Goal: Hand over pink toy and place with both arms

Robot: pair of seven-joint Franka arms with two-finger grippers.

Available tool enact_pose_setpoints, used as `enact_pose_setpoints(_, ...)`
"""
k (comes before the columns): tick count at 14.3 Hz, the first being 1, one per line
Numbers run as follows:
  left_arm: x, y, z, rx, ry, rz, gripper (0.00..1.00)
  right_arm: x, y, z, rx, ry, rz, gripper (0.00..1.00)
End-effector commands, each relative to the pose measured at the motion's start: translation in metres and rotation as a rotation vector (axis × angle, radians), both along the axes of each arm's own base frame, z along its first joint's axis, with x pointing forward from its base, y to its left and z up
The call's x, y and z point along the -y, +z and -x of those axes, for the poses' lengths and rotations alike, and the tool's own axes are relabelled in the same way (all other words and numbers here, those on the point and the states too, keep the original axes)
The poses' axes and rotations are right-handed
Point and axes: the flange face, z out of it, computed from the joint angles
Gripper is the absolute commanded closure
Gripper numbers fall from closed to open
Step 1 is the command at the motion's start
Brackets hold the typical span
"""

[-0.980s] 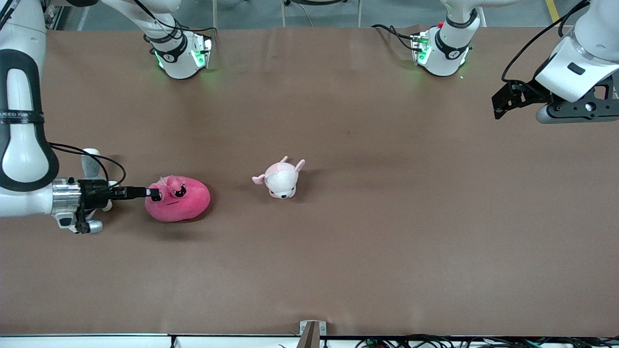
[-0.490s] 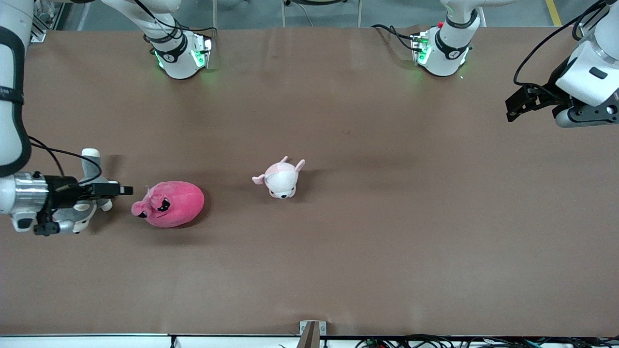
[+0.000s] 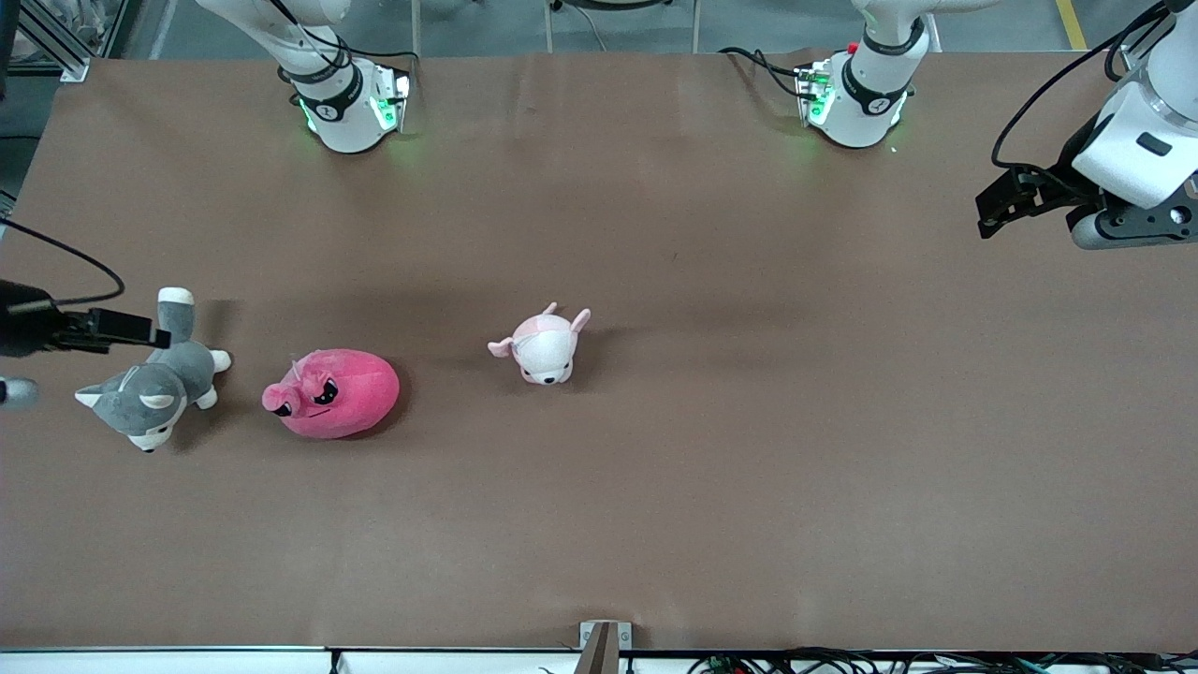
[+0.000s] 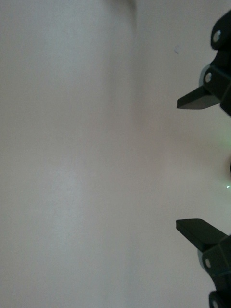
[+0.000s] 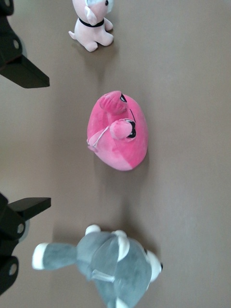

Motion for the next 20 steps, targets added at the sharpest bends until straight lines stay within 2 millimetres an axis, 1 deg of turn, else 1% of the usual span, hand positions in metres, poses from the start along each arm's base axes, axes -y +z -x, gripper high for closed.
enact_pose_setpoints(1,0.002,0.005,0.007,0.000,-0.020,0.012,0.00,-0.003,0.032,0.018,0.025,-0.023,0.135,0.00)
enact_pose_setpoints(2,0.002,0.004,0.006,-0.002,-0.020,0.012,0.00,-0.002,0.039,0.020,0.035,-0.015,0.163,0.00)
enact_pose_setpoints(4,0.006,0.002,0.005,0.002,-0.025,0.014,0.00,0.003,0.073,0.018,0.108,-0.024,0.181,0.00)
enact_pose_setpoints(5,0.005,0.001,0.004,0.004,-0.023,0.014,0.00,0.004,0.077,0.018,0.117,-0.031,0.183,0.00)
enact_pose_setpoints(7,0.004,0.000,0.002,0.010,-0.022,0.015,0.00,0.003,0.091,0.026,0.141,-0.039,0.184,0.00)
enact_pose_setpoints(8,0.004,-0.001,0.001,0.011,-0.022,0.017,0.00,0.007,0.092,0.029,0.140,-0.048,0.185,0.00)
enact_pose_setpoints(10,0.005,-0.001,0.002,0.011,-0.025,0.017,0.00,-0.001,0.093,0.035,0.142,-0.039,0.187,0.00)
enact_pose_setpoints(12,0.005,-0.001,0.001,0.012,-0.025,0.020,0.00,-0.004,0.095,0.042,0.158,-0.040,0.196,0.00)
enact_pose_setpoints(16,0.006,0.000,0.000,0.023,-0.095,0.040,0.00,-0.007,0.100,0.045,0.165,-0.040,0.200,0.00)
enact_pose_setpoints(17,0.006,0.001,0.000,0.024,-0.106,0.040,0.00,-0.009,0.106,0.051,0.174,-0.036,0.200,0.00)
enact_pose_setpoints(20,0.005,0.002,-0.001,0.026,-0.126,0.042,0.00,-0.009,0.100,0.081,0.199,-0.036,0.188,0.00)
